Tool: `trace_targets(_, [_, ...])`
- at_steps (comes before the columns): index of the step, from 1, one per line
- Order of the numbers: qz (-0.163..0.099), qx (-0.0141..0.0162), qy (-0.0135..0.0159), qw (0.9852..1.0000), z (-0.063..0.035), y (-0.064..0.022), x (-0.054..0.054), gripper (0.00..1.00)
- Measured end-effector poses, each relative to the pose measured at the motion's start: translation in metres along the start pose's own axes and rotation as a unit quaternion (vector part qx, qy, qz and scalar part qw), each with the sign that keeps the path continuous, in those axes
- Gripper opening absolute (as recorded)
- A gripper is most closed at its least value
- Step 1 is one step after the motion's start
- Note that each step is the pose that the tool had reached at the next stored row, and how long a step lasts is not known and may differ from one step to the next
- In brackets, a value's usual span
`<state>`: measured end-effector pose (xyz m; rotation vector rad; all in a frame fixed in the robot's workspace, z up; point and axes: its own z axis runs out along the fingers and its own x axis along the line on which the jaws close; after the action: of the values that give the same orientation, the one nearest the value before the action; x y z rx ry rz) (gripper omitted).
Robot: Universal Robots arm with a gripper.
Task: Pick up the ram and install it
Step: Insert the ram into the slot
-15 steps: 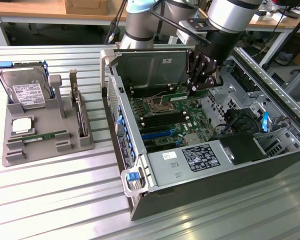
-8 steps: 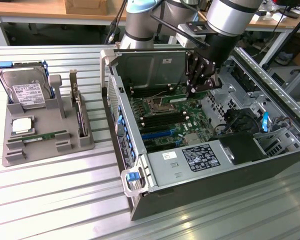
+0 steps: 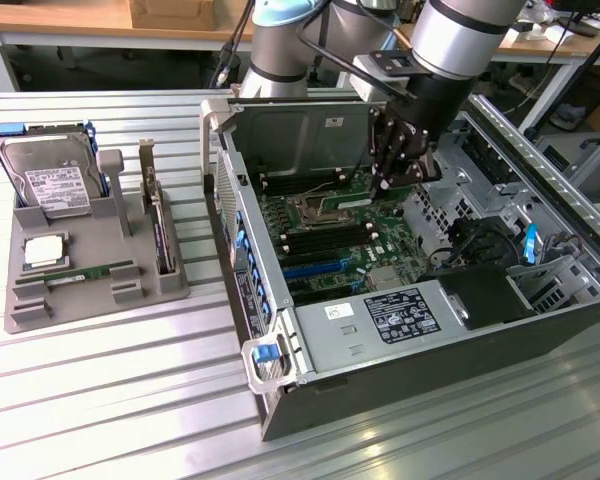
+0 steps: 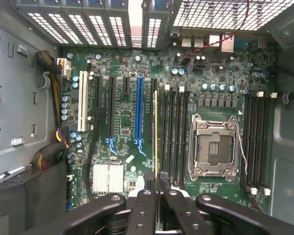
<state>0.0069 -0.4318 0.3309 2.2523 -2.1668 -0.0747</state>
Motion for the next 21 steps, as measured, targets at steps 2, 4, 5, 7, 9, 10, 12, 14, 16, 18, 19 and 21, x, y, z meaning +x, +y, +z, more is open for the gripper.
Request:
trace_targets(2, [0.0, 0.0, 0.0, 1.0, 0.0022, -0.0001, 0.0, 0.12])
trace_targets(4, [0.0, 0.0, 0.0, 1.0, 0.0038, -0.0002, 0.0, 0.12])
trace_targets(5, [0.0, 0.0, 0.0, 1.0, 0.0047, -0.0002, 0.0, 0.12])
trace_targets(7, [0.0, 0.0, 0.0, 1.0, 0.0062, -0.0003, 0.0, 0.12])
trace_targets(9, [0.0, 0.0, 0.0, 1.0, 0.0078, -0.0003, 0.0, 0.12])
trace_targets(10, [0.0, 0.0, 0.0, 1.0, 0.0083, -0.0004, 0.0, 0.12])
trace_targets(12, [0.0, 0.0, 0.0, 1.0, 0.0094, -0.0004, 0.0, 0.12])
trace_targets(14, [0.0, 0.0, 0.0, 1.0, 0.0108, -0.0005, 0.0, 0.12])
trace_targets(16, [0.0, 0.0, 0.0, 1.0, 0.0123, -0.0005, 0.0, 0.12])
trace_targets(18, [0.0, 0.0, 0.0, 1.0, 0.0136, -0.0006, 0.0, 0.12])
trace_targets(19, [0.0, 0.0, 0.0, 1.0, 0.0141, -0.0006, 0.0, 0.12])
trace_targets(21, [0.0, 0.0, 0.0, 1.0, 0.0155, -0.0007, 0.0, 0.12])
